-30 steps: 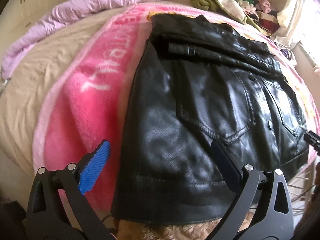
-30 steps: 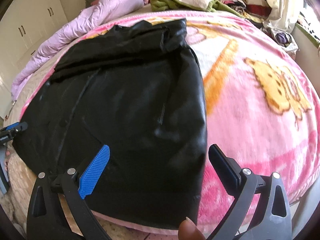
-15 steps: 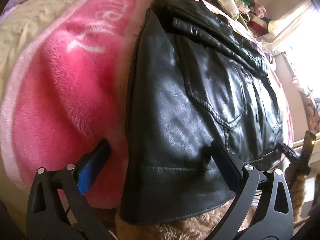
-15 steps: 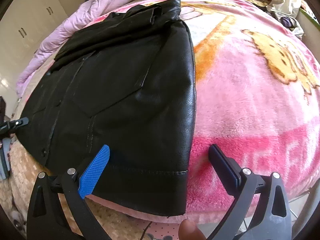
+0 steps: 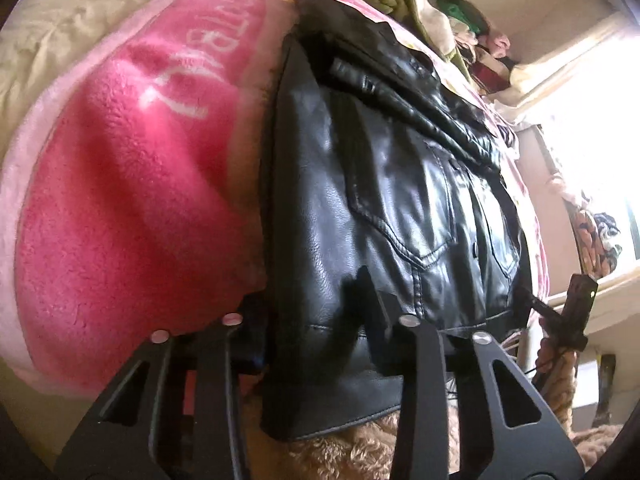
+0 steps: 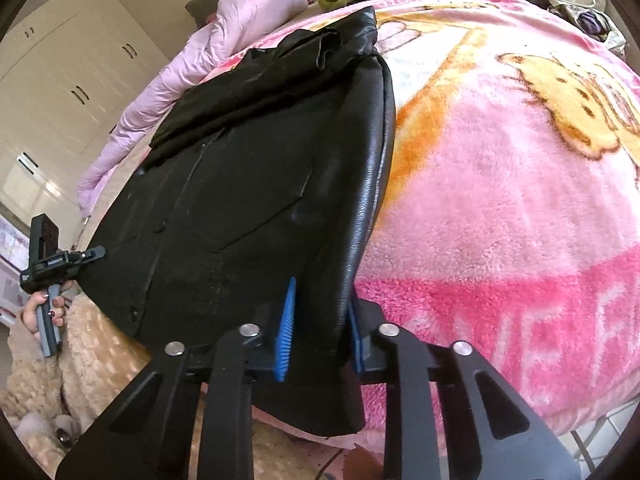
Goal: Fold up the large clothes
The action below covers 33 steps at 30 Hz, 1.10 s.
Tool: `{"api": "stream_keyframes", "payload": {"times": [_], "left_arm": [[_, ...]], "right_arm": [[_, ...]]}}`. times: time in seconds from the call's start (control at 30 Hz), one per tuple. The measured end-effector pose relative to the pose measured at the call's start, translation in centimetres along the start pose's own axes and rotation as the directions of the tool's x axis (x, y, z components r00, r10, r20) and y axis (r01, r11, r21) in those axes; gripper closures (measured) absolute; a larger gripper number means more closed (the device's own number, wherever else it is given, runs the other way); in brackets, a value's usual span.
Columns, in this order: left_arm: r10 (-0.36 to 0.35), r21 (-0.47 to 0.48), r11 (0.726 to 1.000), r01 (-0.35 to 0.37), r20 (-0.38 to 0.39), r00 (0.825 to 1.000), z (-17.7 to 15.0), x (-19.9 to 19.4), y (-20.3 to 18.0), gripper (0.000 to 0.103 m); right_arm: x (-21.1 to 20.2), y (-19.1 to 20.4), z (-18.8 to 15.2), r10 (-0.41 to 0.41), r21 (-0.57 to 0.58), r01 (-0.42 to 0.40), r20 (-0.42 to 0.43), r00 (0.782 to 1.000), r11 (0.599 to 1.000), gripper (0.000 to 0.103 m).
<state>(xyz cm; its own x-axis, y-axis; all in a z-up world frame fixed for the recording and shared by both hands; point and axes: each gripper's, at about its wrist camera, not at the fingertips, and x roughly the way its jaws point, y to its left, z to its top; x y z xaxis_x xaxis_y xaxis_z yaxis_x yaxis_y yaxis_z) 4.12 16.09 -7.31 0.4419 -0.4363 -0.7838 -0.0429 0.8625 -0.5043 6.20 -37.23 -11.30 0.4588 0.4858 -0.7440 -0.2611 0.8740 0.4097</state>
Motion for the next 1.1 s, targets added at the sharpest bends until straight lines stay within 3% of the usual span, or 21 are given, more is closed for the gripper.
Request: {"api": "stream_keyframes", "payload": {"times": [0.1, 0.33, 0.57, 0.77, 0.97, 1.1], "left_arm": [[-0.053, -0.004, 0.999, 0.053, 0.02, 0.998, 0.2, -0.6, -0.5, 0.095], [-0.127, 0.034, 0.992, 0.124, 0.108, 0.986, 0.9, -3.7, -2.5, 0.098], [-0.249, 0.014, 0.968, 0.252, 0.221, 0.943, 1.2, -8.1, -2.3, 0.098], [-0.276, -0.035, 0.954, 0.297, 0.282, 0.919, 3.7, -8.9, -1.8, 0.098], [-0.293, -0.071, 0.941, 0.33, 0.313, 0.903, 7.0, -8.5, -2.0, 0.097], [-0.273, -0.087, 0.944, 0.317, 0.331, 0.903, 9.8, -8.1, -2.7, 0.094]], "right_arm": [[-1.1, 0.0, 0.2, 0.048, 0.03, -0.049, 0.039, 0.998, 0.998, 0.091], [-5.0, 1.8, 0.8, 0.119, -0.007, -0.119, 0.132, 0.984, 0.993, 0.095], [-9.8, 3.1, 0.8, 0.196, -0.034, -0.193, 0.23, 0.953, 0.981, 0.095], [-11.7, 2.1, 2.7, 0.255, 0.038, -0.284, 0.334, 0.907, 0.958, 0.095], [-10.7, 1.7, 6.3, 0.275, 0.121, -0.337, 0.361, 0.891, 0.934, 0.095], [-10.0, 1.0, 9.0, 0.285, 0.166, -0.366, 0.374, 0.883, 0.916, 0.095]]}}
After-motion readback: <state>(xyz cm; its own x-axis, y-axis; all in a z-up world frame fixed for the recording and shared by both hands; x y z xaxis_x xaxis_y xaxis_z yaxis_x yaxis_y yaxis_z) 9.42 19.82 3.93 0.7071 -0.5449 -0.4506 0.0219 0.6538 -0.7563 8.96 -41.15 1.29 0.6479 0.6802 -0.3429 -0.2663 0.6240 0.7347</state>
